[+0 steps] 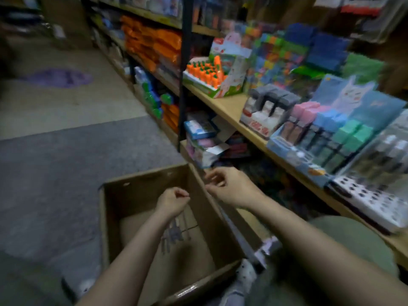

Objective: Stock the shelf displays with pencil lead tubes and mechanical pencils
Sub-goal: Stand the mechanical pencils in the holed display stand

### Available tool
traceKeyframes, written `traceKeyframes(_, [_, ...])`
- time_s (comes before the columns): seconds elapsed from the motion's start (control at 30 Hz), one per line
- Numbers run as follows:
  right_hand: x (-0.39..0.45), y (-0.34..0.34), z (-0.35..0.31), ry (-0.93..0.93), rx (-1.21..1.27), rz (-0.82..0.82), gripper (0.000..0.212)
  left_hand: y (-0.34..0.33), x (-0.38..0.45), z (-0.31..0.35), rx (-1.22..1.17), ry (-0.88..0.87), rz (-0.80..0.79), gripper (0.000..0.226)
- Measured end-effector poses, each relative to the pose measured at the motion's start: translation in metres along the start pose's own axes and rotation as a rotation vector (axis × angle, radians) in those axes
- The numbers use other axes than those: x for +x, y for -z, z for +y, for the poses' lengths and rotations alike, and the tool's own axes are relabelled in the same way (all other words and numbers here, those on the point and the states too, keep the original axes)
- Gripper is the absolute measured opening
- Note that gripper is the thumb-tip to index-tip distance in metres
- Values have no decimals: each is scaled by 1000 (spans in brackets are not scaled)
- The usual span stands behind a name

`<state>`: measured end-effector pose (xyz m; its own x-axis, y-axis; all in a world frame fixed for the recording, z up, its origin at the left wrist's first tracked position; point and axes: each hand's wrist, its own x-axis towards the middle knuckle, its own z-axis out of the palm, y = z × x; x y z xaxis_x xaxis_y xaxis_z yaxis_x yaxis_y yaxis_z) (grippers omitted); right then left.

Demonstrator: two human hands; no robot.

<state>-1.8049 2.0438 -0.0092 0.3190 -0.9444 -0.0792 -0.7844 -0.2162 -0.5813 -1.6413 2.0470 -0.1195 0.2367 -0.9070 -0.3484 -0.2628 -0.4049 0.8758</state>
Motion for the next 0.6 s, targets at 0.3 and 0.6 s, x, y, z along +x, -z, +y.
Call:
traceKeyframes(0.3, [57,-194,71,-510,95,-292,24,-12,42,-182,-127,523,164,30])
traceKeyframes(0.6, [131,-283,121,-534,-62,-257,54,-35,108,-215,107,364,179,50])
